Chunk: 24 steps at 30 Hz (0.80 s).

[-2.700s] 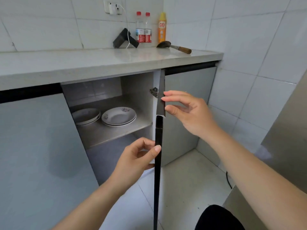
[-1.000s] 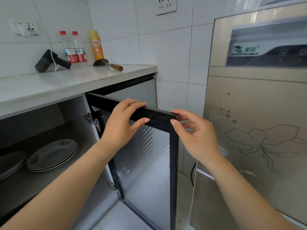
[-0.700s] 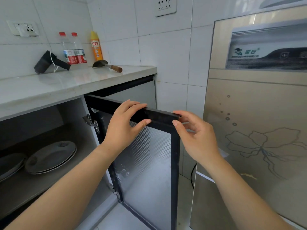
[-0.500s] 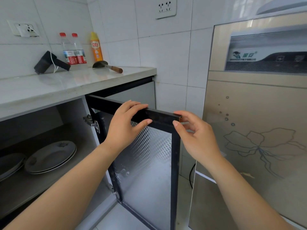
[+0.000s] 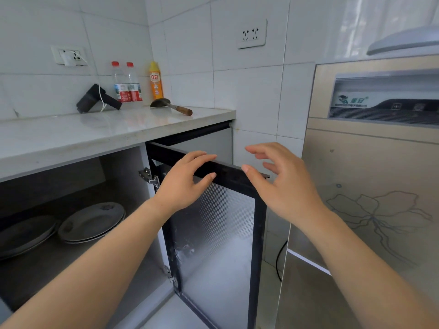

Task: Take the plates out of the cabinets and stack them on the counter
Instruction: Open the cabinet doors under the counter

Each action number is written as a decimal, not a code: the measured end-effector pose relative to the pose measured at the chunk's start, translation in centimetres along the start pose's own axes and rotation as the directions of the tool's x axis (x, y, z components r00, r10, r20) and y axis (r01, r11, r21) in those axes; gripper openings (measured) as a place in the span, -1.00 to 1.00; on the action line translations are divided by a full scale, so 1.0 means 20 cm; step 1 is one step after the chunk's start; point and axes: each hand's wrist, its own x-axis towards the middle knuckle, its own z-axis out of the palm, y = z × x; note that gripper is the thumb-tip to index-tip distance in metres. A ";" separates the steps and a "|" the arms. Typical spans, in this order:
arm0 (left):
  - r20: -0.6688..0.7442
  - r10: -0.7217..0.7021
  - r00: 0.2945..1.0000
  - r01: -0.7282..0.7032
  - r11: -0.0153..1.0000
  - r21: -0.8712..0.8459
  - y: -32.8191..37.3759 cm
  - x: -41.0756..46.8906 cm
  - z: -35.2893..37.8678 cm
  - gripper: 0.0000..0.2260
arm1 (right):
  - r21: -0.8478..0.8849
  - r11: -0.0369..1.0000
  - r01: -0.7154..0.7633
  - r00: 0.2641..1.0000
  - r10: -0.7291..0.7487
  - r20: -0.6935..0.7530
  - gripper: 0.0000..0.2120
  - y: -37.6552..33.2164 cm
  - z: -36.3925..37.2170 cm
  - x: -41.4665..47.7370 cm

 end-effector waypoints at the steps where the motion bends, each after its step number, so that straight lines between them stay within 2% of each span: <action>1: 0.002 -0.020 1.000 0.020 1.000 0.011 -0.01 -0.02 -0.02 -0.61 | 0.018 1.000 0.008 1.000 -0.008 0.012 -0.72 -0.03 0.02 0.01; 8: 0.041 -0.150 0.988 0.141 0.975 0.169 -0.18 -0.31 -0.26 -0.61 | 0.160 0.987 -0.006 0.984 -0.023 0.179 -0.74 -0.13 0.32 -0.01; 12: 0.040 -0.239 0.970 0.217 0.930 0.297 -0.33 -0.59 -0.47 -0.61 | 0.322 0.946 -0.034 0.954 -0.066 0.293 -0.77 -0.21 0.61 -0.03; 17: -0.040 -0.446 0.894 0.423 0.812 0.401 -0.47 -0.93 -0.76 -0.60 | 0.458 0.888 -0.044 0.894 -0.170 0.415 -0.76 -0.41 0.96 -0.06; 24: -0.123 -0.613 0.780 0.580 0.635 0.510 -0.55 -1.30 -1.06 -0.59 | 0.537 0.842 -0.053 0.802 -0.285 0.525 -0.72 -0.66 1.34 -0.11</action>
